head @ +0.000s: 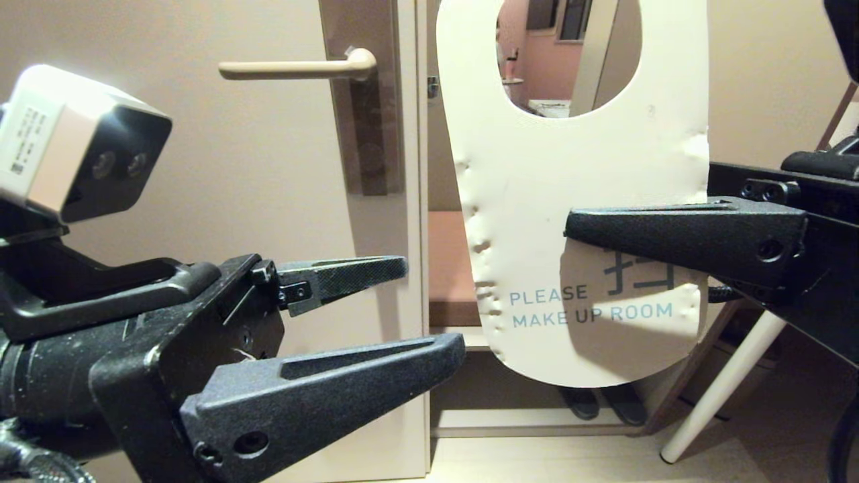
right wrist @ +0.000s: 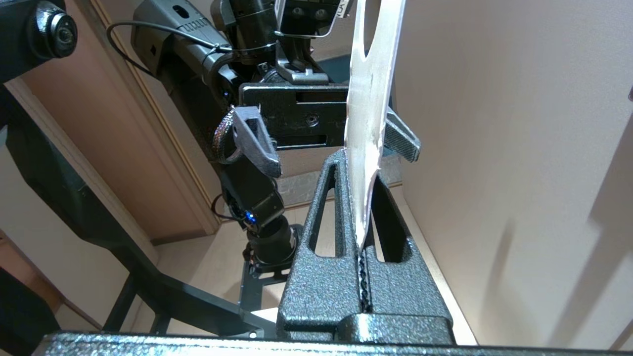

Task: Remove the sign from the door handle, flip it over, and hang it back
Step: Hand it to the other hand

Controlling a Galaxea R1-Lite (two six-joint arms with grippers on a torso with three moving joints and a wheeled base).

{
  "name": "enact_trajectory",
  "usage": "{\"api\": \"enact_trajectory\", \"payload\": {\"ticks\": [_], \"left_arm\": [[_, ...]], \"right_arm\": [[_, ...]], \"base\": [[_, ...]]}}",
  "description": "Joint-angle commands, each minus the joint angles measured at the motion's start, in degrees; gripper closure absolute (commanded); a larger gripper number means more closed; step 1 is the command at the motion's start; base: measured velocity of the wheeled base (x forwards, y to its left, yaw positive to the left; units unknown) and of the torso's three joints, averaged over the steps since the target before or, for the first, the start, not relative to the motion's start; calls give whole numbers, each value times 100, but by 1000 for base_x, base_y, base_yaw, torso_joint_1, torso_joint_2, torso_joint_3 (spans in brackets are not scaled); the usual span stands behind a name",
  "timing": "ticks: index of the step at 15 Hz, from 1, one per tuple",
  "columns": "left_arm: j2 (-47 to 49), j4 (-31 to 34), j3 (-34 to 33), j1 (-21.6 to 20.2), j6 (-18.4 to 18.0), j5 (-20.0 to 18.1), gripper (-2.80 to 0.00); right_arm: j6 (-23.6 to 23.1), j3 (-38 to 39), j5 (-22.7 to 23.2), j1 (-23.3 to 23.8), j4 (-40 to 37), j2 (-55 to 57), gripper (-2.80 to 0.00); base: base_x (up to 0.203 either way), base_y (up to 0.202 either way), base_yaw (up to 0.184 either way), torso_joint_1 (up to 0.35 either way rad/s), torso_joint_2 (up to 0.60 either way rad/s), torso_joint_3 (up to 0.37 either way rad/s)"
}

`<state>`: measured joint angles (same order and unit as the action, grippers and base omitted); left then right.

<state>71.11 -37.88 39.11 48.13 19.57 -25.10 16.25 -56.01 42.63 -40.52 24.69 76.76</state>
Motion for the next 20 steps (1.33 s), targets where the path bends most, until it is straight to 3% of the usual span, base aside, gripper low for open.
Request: {"api": "enact_trajectory", "payload": {"ticks": [1,20], "left_arm": [[47,-40,0,58,21,-12,-280],[448,-545,18,496,47,-12,-280]], "right_arm": [[10,-13,26,-53,17,12,0],[-6,-428,17,-693,34,356,0]], "base": [[0,0,0,0,0,0],[0,0,0,0,0,0]]}}
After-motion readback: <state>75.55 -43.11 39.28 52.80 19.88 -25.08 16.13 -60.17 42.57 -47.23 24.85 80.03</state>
